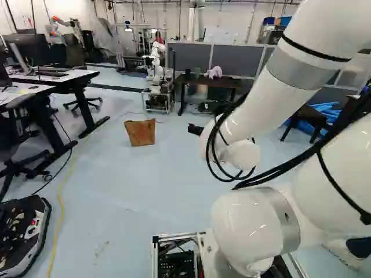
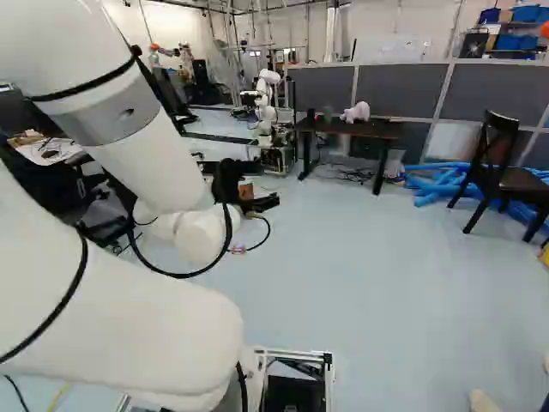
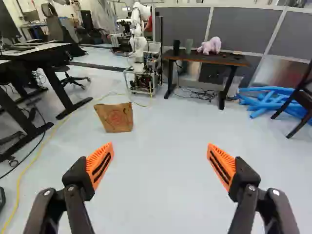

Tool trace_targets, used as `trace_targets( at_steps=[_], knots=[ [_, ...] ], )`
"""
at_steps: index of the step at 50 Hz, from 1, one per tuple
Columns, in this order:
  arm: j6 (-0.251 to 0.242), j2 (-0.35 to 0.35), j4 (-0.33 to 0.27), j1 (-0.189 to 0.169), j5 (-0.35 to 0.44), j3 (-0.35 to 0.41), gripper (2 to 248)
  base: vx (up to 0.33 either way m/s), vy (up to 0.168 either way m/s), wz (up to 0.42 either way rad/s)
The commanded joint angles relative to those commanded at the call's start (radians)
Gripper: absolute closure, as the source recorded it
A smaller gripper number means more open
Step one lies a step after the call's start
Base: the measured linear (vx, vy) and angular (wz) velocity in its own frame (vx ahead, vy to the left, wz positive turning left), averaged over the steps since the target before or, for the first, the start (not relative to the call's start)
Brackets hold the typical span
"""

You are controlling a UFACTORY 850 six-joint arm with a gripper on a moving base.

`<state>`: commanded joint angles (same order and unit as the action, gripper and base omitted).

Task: Pick up the bag on the ground and place it on the table

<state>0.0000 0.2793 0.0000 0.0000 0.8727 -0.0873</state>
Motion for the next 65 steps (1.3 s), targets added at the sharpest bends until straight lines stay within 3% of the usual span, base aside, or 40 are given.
trace_targets(
  at_steps=[25, 65],
  knots=[
    [0.0, 0.0, 0.0, 0.0, 0.0, 0.0, 3, 0.014, -0.001, 0.004],
    [0.0, 0.0, 0.0, 0.0, 0.0, 0.0, 3, 0.123, 0.003, -0.007]
  ],
)
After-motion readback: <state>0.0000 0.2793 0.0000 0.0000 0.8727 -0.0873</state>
